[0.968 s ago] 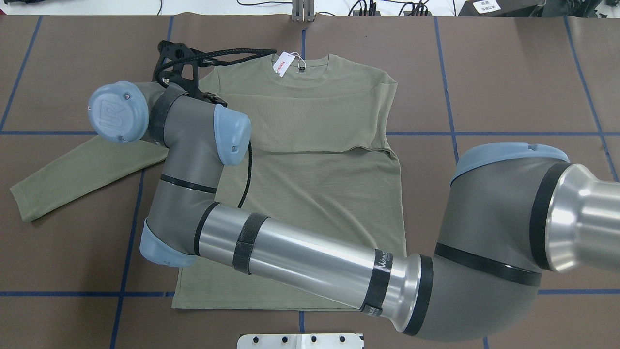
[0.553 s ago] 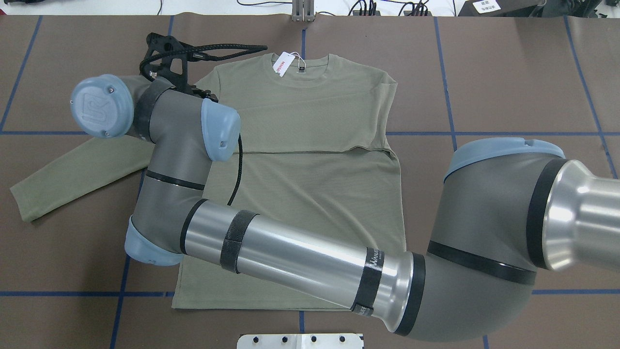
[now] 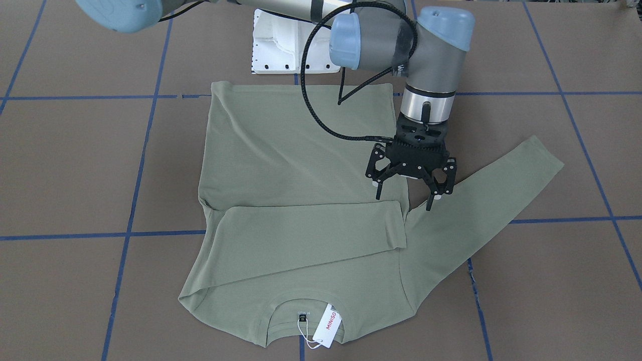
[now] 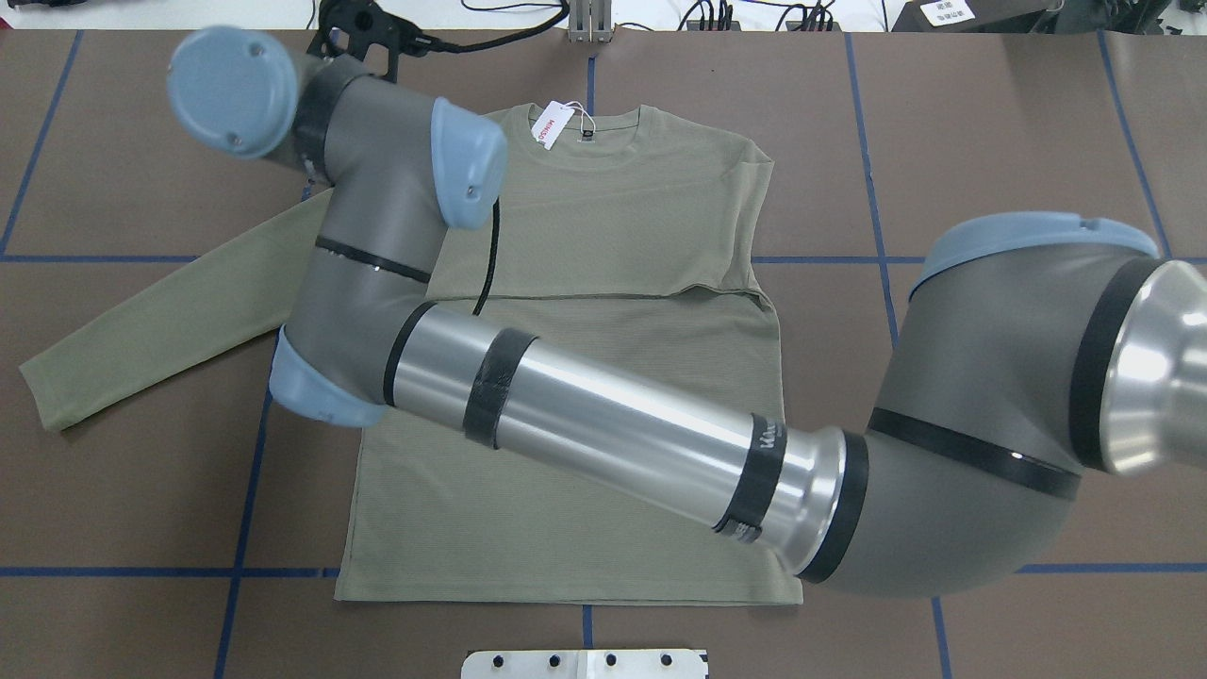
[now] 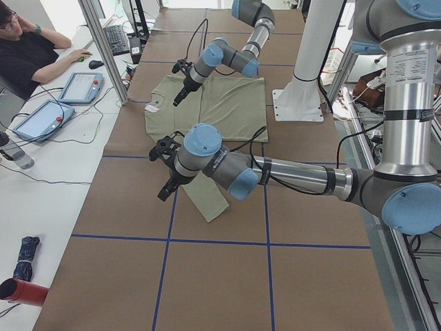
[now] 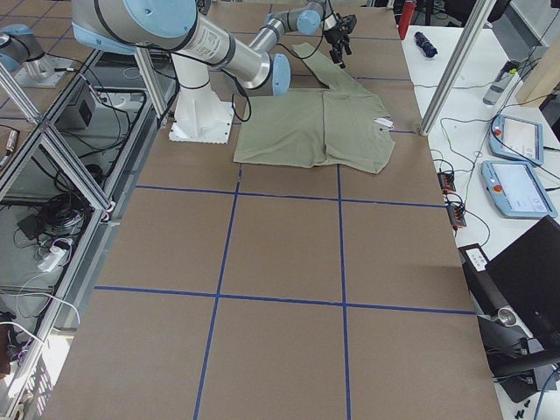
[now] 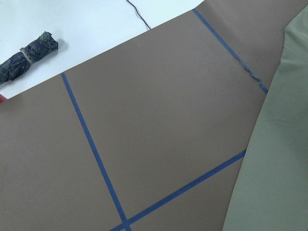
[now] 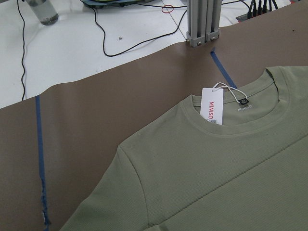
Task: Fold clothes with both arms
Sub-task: 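Release the sleeve on the shirt and raise the right gripper away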
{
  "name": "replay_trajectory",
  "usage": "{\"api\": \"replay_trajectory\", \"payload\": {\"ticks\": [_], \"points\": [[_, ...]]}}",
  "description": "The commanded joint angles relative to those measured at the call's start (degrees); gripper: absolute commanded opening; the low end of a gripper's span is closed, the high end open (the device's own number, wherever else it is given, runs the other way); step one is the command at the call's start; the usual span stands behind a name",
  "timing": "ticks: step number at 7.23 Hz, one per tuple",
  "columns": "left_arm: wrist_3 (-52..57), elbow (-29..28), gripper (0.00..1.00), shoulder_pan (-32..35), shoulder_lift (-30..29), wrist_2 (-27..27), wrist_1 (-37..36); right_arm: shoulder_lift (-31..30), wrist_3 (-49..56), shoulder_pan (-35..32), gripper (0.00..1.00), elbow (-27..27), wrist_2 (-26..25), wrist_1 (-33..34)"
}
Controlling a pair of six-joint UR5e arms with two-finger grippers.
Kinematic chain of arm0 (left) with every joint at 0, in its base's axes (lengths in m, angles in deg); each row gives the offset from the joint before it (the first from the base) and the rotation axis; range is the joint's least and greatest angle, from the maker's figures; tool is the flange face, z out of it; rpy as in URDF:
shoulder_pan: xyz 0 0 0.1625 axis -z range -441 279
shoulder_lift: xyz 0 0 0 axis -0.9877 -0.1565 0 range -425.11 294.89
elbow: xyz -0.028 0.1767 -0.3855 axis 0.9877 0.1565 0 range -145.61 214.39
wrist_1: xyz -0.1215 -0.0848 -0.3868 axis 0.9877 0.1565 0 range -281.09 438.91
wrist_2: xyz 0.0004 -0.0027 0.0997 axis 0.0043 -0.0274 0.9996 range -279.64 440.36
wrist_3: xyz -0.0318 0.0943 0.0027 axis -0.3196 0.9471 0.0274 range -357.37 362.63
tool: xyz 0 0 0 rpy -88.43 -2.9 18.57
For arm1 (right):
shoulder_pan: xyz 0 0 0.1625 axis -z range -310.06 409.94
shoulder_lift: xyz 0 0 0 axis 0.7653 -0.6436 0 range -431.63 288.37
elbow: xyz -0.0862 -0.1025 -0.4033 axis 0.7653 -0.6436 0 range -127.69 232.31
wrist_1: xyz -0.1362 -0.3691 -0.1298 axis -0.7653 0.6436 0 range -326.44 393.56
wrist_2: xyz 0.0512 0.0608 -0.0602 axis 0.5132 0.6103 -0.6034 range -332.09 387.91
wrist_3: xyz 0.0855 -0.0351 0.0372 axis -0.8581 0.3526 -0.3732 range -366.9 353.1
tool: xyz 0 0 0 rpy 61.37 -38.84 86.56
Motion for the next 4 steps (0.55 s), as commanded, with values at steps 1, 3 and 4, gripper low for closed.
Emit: {"api": "replay_trajectory", "payload": {"ticks": [1,3,4], "points": [[-2.95,0.26,1.00,-0.82,2.41,-0.02,7.85,-11.58,14.68,-9.98,1.00,17.00,16.03,7.00],[-14.08,0.79,1.00,-8.61,4.70,2.07,13.65,-29.14,31.45,-19.57,1.00,33.80,26.87,7.28],[-17.70,0.79,1.00,-13.61,6.98,7.65,17.60,-37.58,40.41,-25.18,1.00,39.89,32.84,7.28]]}}
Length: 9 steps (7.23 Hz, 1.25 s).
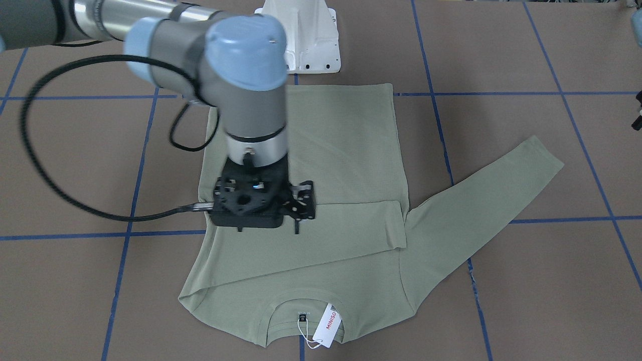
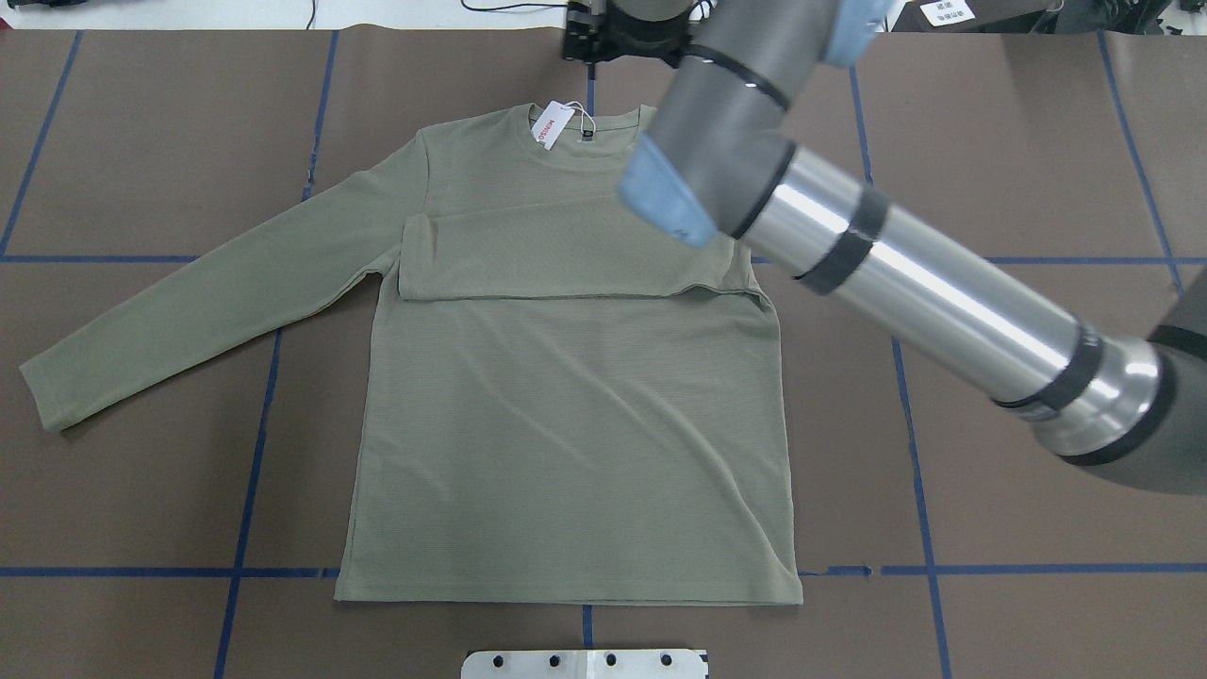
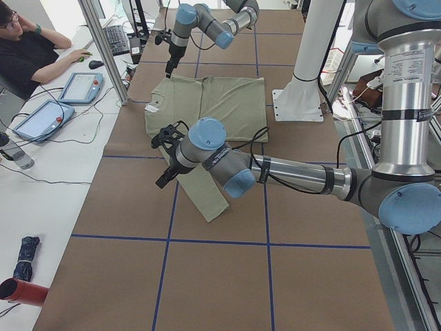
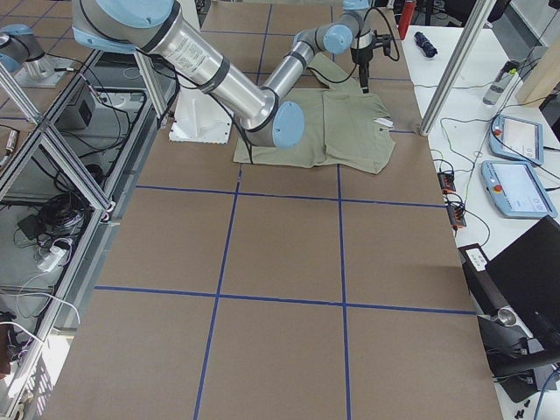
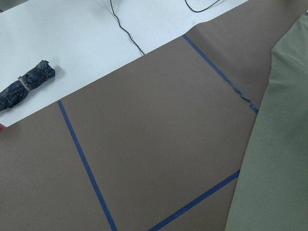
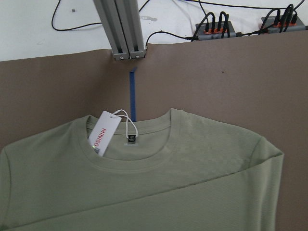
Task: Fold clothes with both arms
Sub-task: 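Release the sleeve on the shirt and raise the right gripper away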
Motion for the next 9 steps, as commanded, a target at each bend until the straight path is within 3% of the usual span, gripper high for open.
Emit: {"api": "replay_trajectory", "payload": {"ticks": [1,3,6,7,9], "points": [[-8.47,0.07,1.00,-10.48,5.90,9.95,8.61,-17.36,18.59,-12.35,1.00,13.05,13.08,0.18],[-8.86,-0.10,1.00,-15.96,11.02,12.82,12.25,-26.44,29.69,-20.72,1.00,16.94,20.41,0.18],[-8.68,-1.85,1.00,-27.11,11.91,17.81,12.34,-31.82,29.91,-21.64,1.00,19.41,20.18,-0.70],[-8.86,-2.91,1.00,-31.41,11.91,22.44,12.34,-32.71,29.91,-21.64,1.00,20.46,20.09,-0.61],[-8.77,-4.49,1.00,-35.12,11.91,24.93,12.52,-34.55,29.74,-21.64,1.00,22.57,20.00,-0.61]]}}
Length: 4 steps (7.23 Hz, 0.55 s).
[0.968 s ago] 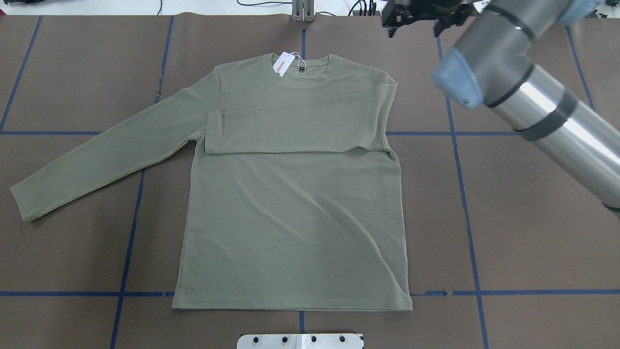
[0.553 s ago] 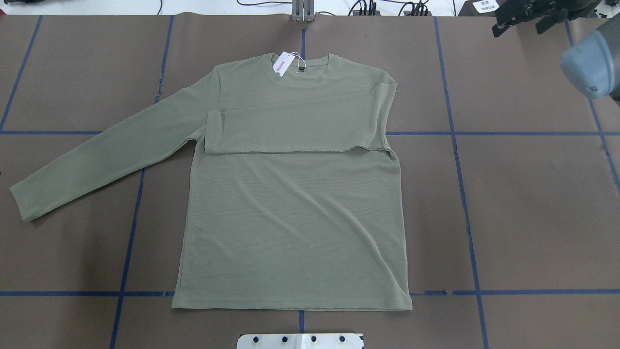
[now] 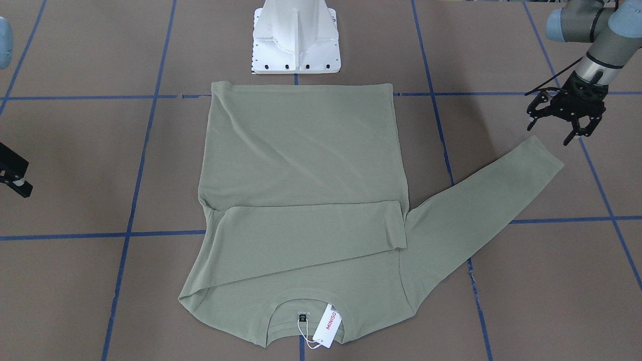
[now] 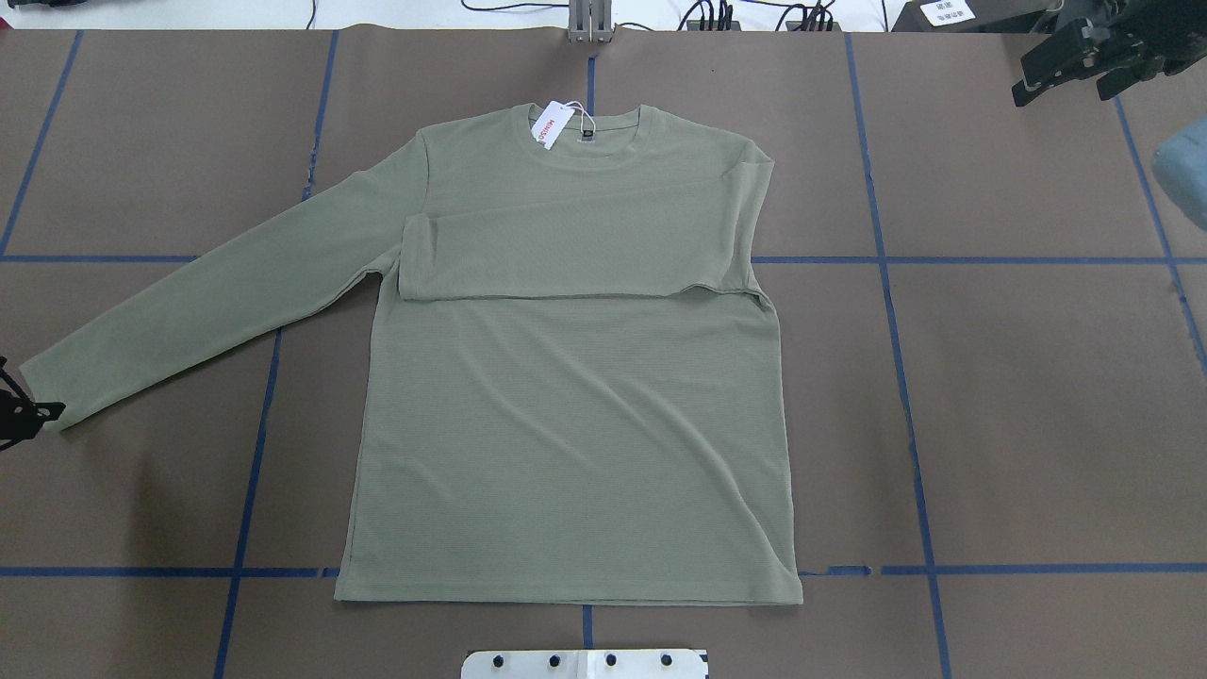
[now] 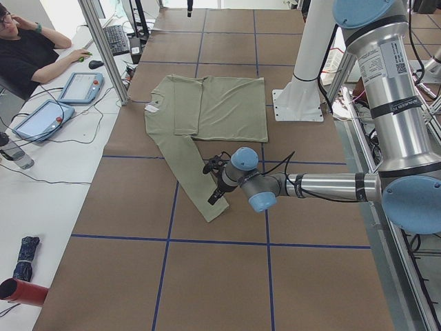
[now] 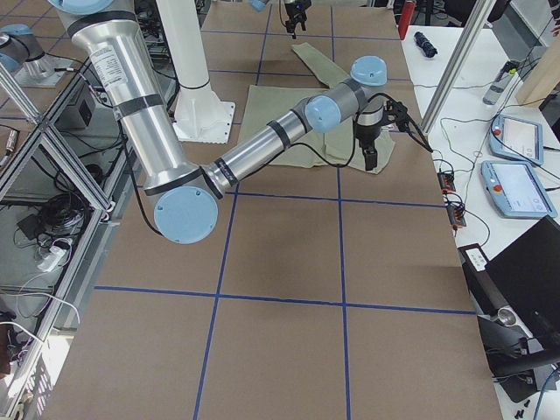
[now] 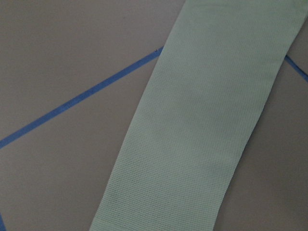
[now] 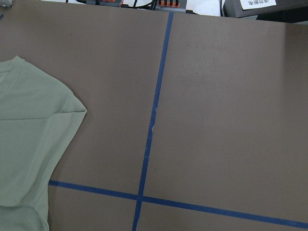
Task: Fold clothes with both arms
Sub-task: 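Lower the left gripper to the cuff of the other sleeve and grasp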
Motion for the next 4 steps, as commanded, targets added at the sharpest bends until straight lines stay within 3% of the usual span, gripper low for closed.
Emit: {"api": "replay_trajectory", "payload": {"ticks": [1,2,4], "points": [[-0.10,-1.75,1.00,-4.28,0.02,4.26,0.10,-2.27,-0.09,-0.03,1.00,2.36,-0.14,-0.01],[-0.02,-2.19,0.98,-4.47,0.02,4.37,1.06,-2.81,-0.09,-0.03,1.00,2.72,-0.14,-0.01],[-0.02,-2.99,0.64,-4.99,0.02,4.55,1.24,-2.99,-0.09,-0.03,1.00,2.81,-0.23,-0.01]]}}
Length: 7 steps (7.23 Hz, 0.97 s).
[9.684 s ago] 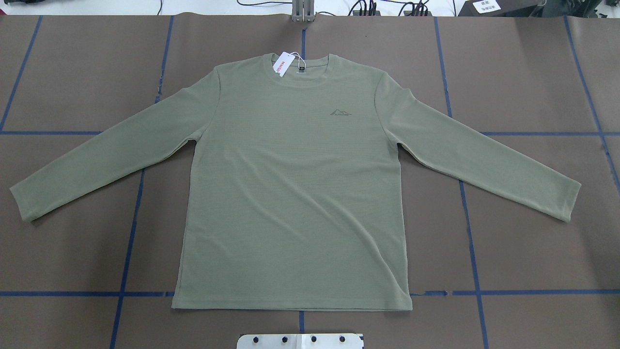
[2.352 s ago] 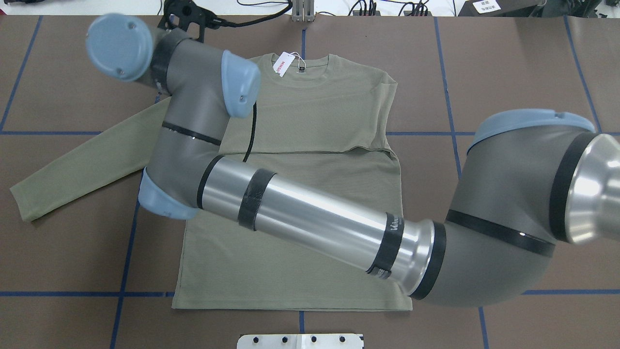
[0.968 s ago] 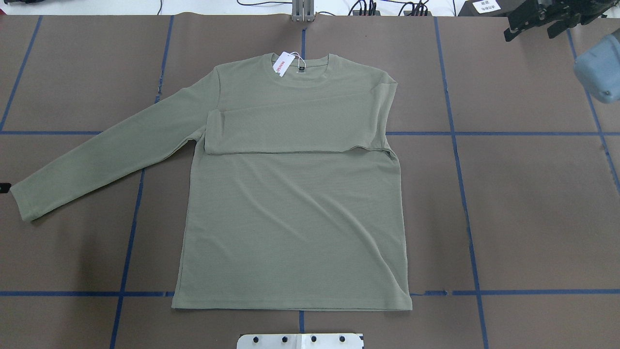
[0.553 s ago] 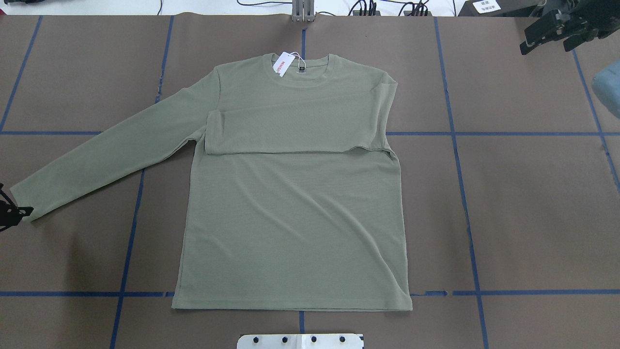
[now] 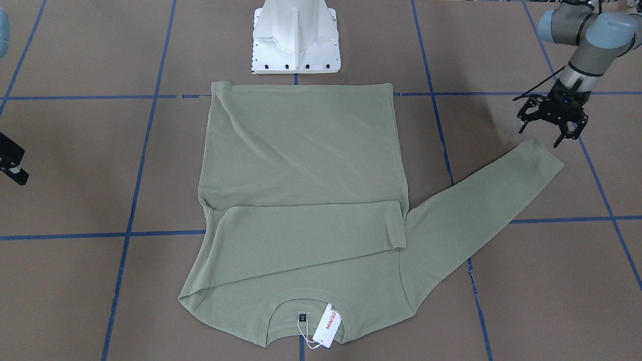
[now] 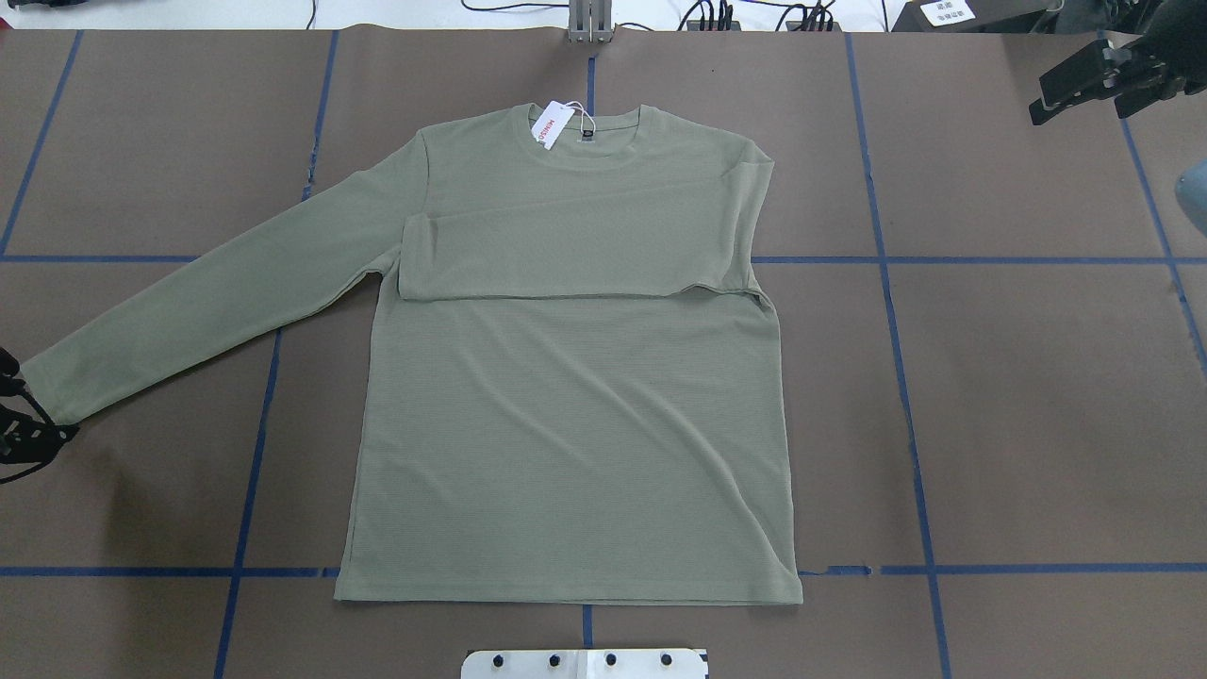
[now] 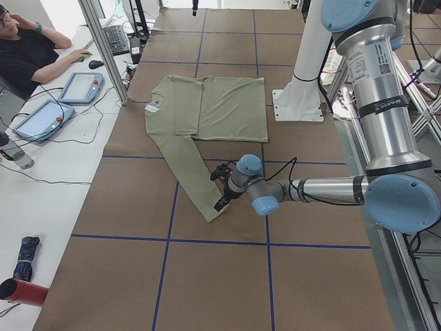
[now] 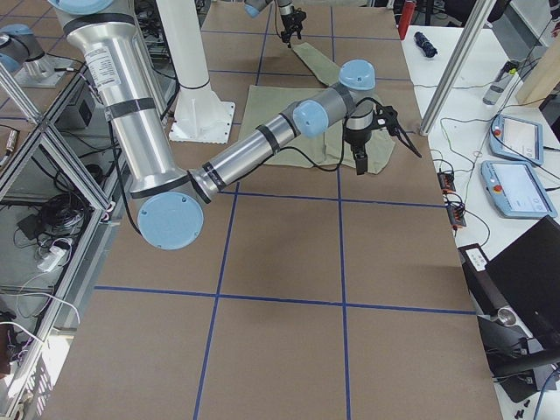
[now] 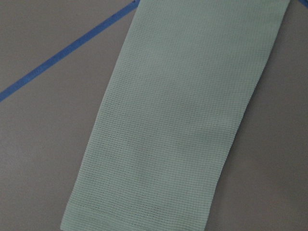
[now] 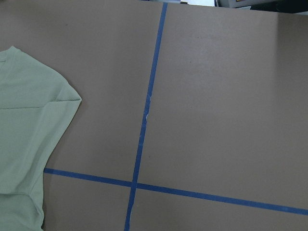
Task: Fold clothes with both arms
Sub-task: 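Lower the left gripper to the cuff of the other sleeve and grasp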
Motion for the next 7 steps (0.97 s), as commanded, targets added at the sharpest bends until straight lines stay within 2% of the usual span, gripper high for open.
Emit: {"api": "replay_trajectory", "payload": {"ticks": [1,2,5,6,7], "points": [[0.01,-0.36,0.47,-0.34,0.00,0.15,0.22,-0.36,0.00,0.00,1.00,0.14,-0.07,0.00],[0.01,-0.36,0.35,-0.34,0.00,0.15,0.22,-0.54,0.00,0.00,1.00,0.14,-0.07,0.00],[0.01,-0.36,0.16,-0.34,0.00,0.24,0.22,-0.97,0.00,0.00,1.00,0.49,-0.16,0.00],[0.01,-0.36,0.00,-0.34,0.00,0.24,0.31,-1.15,0.00,0.00,1.00,0.66,-0.16,0.00],[0.18,-0.36,0.00,-0.34,0.00,0.24,1.36,-1.67,-0.09,0.00,1.00,1.01,-0.25,0.00]]}}
